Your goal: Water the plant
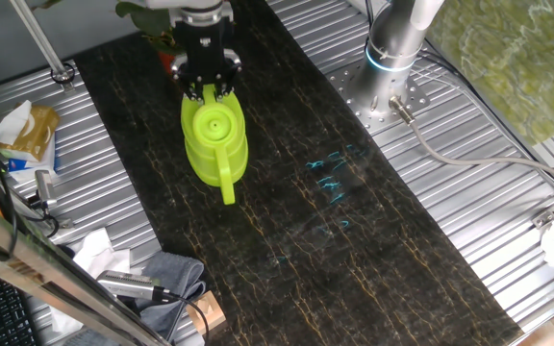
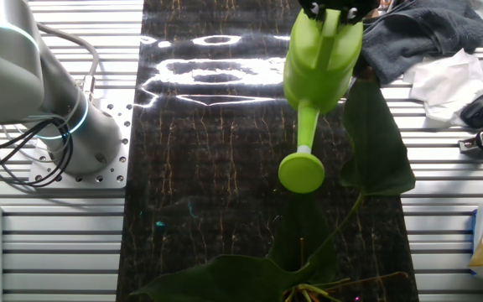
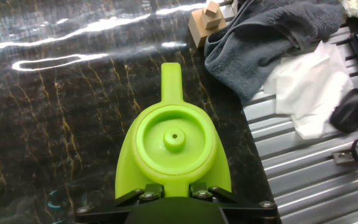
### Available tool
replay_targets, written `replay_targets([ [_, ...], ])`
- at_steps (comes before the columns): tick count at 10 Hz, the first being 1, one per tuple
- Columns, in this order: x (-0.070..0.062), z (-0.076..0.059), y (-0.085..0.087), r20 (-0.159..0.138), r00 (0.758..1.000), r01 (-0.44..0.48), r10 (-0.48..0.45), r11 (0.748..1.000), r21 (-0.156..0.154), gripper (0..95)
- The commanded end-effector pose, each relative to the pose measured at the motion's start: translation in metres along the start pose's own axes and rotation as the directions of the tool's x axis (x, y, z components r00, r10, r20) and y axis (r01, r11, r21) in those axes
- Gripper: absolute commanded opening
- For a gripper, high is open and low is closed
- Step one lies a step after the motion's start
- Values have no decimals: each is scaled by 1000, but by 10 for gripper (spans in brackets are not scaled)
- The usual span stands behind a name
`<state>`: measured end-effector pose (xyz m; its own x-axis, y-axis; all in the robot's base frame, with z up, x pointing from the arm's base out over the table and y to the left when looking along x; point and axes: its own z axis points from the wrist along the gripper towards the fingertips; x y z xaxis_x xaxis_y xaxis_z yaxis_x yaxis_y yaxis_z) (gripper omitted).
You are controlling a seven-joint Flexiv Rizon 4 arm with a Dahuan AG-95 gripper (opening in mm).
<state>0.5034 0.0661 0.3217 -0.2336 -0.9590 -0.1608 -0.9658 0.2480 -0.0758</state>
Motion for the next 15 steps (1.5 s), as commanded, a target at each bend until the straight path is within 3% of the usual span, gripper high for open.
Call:
replay_targets([
  [1, -3, 3, 0, -8, 1000, 1, -1, 1000, -4, 0],
  [15, -34, 41, 8, -55, 998, -15, 14, 1000, -15, 0],
])
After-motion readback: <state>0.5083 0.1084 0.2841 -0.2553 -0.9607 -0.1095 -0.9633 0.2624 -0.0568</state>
